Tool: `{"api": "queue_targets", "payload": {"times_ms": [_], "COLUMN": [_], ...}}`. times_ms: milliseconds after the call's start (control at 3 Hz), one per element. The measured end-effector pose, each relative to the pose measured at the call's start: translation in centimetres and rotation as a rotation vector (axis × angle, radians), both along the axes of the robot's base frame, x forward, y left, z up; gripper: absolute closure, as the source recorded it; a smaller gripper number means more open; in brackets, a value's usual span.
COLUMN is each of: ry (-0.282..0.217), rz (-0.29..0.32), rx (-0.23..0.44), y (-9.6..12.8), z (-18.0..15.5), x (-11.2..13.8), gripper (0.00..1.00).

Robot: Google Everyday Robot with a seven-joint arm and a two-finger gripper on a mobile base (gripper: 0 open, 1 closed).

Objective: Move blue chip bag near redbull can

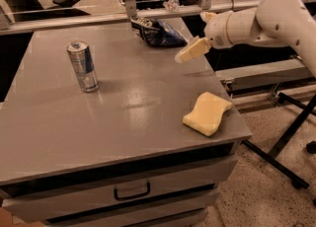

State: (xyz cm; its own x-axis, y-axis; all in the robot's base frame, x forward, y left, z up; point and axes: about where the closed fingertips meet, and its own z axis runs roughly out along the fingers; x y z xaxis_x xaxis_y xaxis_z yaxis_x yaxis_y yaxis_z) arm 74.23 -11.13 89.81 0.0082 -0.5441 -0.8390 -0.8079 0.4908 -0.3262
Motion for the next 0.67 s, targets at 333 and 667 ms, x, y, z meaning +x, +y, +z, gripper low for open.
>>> {"api": "queue_targets", "payload": {"times_ms": [333,667], "ry": [-0.002,-0.002], "rz": [0.062,0.119], "rx": [0.049,0.075], "y": [3.2,6.1], "z": [-0.2,-0.4], "x": [2.4,3.8], "gripper": [0.0,0.0]}}
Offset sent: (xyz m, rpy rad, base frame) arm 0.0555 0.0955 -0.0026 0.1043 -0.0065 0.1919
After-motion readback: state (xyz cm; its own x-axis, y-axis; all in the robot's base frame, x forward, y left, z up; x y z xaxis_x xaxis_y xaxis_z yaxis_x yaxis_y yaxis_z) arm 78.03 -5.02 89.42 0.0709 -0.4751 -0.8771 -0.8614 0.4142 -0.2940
